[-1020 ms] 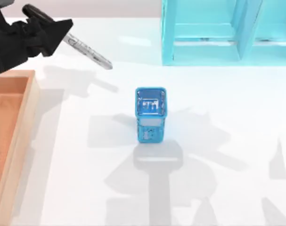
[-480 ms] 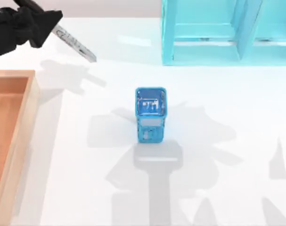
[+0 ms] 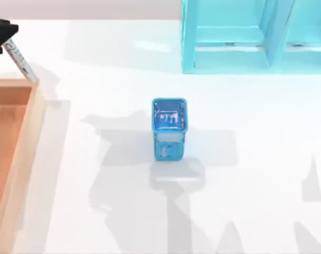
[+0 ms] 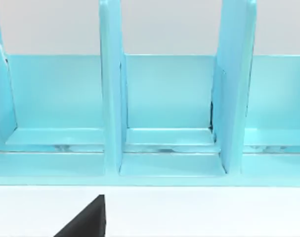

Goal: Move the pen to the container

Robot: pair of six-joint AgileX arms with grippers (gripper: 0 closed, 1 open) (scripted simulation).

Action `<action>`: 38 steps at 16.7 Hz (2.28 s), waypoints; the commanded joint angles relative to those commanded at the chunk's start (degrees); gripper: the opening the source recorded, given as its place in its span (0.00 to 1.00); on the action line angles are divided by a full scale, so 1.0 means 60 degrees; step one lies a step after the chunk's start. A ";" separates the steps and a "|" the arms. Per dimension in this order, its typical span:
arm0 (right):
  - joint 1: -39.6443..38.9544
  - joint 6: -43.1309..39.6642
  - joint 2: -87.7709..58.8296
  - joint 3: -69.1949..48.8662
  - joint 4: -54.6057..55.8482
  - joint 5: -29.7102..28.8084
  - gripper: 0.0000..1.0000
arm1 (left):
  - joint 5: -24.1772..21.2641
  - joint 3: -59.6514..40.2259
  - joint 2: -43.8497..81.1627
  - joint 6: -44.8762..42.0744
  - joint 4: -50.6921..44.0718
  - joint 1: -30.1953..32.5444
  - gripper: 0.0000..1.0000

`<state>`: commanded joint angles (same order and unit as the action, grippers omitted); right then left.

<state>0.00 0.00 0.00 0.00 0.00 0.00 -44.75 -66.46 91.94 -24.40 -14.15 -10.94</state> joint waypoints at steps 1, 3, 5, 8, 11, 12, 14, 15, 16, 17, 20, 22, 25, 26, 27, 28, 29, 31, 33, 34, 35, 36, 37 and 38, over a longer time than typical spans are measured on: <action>0.0000 0.0000 0.0000 0.0000 0.0000 0.0000 1.00 | -0.0008 -0.0352 0.0134 -0.0982 -0.0968 -0.0291 0.00; 0.0000 0.0000 0.0000 0.0000 0.0000 0.0000 1.00 | -0.0041 -0.1062 0.0434 -0.2998 -0.2938 -0.0886 0.00; 0.0000 0.0000 0.0000 0.0000 0.0000 0.0000 1.00 | -0.0107 -0.1762 0.0758 -0.5037 -0.4905 -0.1477 0.00; 0.0000 0.0000 0.0000 0.0000 0.0000 0.0000 1.00 | -0.0271 -0.2754 0.1240 -0.8013 -0.7753 -0.2315 0.00; 0.0000 0.0000 0.0000 0.0000 0.0000 0.0000 1.00 | -0.0514 -0.3632 0.1656 -1.0714 -1.0325 -0.3055 0.00; 0.0000 0.0000 0.0000 0.0000 0.0000 0.0000 1.00 | -0.0608 -0.3892 0.1771 -1.1521 -1.1093 -0.3273 0.00; 0.0000 0.0000 0.0000 0.0000 0.0000 0.0000 1.00 | -0.0809 -0.4359 0.1966 -1.2954 -1.2455 -0.3658 0.00; 0.0000 0.0000 0.0000 0.0000 0.0000 0.0000 1.00 | -0.0910 -0.4556 0.2043 -1.3549 -1.3019 -0.3818 0.00; 0.0000 0.0000 0.0000 0.0000 0.0000 0.0000 1.00 | -0.1006 -0.4727 0.2105 -1.4051 -1.3499 -0.3954 0.00; 0.0000 0.0000 0.0000 0.0000 0.0000 0.0000 1.00 | -0.1092 -0.4870 0.2154 -1.4458 -1.3894 -0.4067 0.00; 0.0000 0.0000 0.0000 0.0000 0.0000 0.0000 1.00 | -0.1250 -0.5103 0.2227 -1.5094 -1.4519 -0.4245 0.00; 0.0000 0.0000 0.0000 0.0000 0.0000 0.0000 1.00 | -0.1250 -0.5103 0.2227 -1.5094 -1.4519 -0.4245 0.00; 0.0000 0.0000 0.0000 0.0000 0.0000 0.0000 1.00 | -0.1235 -0.5451 0.2490 -1.5092 -1.4359 -0.4187 0.00; 0.0000 0.0000 0.0000 0.0000 0.0000 0.0000 1.00 | -0.1238 -0.5421 0.2483 -1.5068 -1.4332 -0.4175 0.00; 0.0000 0.0000 0.0000 0.0000 0.0000 0.0000 1.00 | -0.1248 -0.5294 0.2452 -1.4973 -1.4208 -0.4132 0.00; 0.0000 0.0000 0.0000 0.0000 0.0000 0.0000 1.00 | -0.1261 -0.5086 0.2395 -1.4837 -1.3983 -0.4072 0.00; 0.0000 0.0000 0.0000 0.0000 0.0000 0.0000 1.00 | -0.1276 -0.4815 0.2318 -1.4691 -1.3685 -0.4006 0.00; 0.0000 0.0000 0.0000 0.0000 0.0000 0.0000 1.00 | -0.1309 -0.4132 0.2144 -1.4446 -1.2998 -0.3860 0.00; 0.0000 0.0000 0.0000 0.0000 0.0000 0.0000 1.00 | -0.1347 -0.3395 0.1981 -1.4232 -1.2262 -0.3693 0.00; 0.0000 0.0000 0.0000 0.0000 0.0000 0.0000 1.00 | -0.1376 -0.3066 0.1912 -1.4112 -1.1902 -0.3609 0.00; 0.0000 0.0000 0.0000 0.0000 0.0000 0.0000 1.00 | -0.1414 -0.2787 0.1856 -1.3988 -1.1598 -0.3529 0.00; 0.0000 0.0000 0.0000 0.0000 0.0000 0.0000 1.00 | -0.1452 -0.2576 0.1812 -1.3876 -1.1385 -0.3462 0.00; 0.0000 0.0000 0.0000 0.0000 0.0000 0.0000 1.00 | -0.1479 -0.2456 0.1786 -1.3799 -1.1270 -0.3420 0.00; 0.0000 0.0000 0.0000 0.0000 0.0000 0.0000 1.00 | -0.1484 -0.2435 0.1781 -1.3784 -1.1251 -0.3413 0.00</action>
<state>0.00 0.00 0.00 0.00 0.00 0.00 -53.66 -81.07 102.62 -107.10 -81.66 -31.42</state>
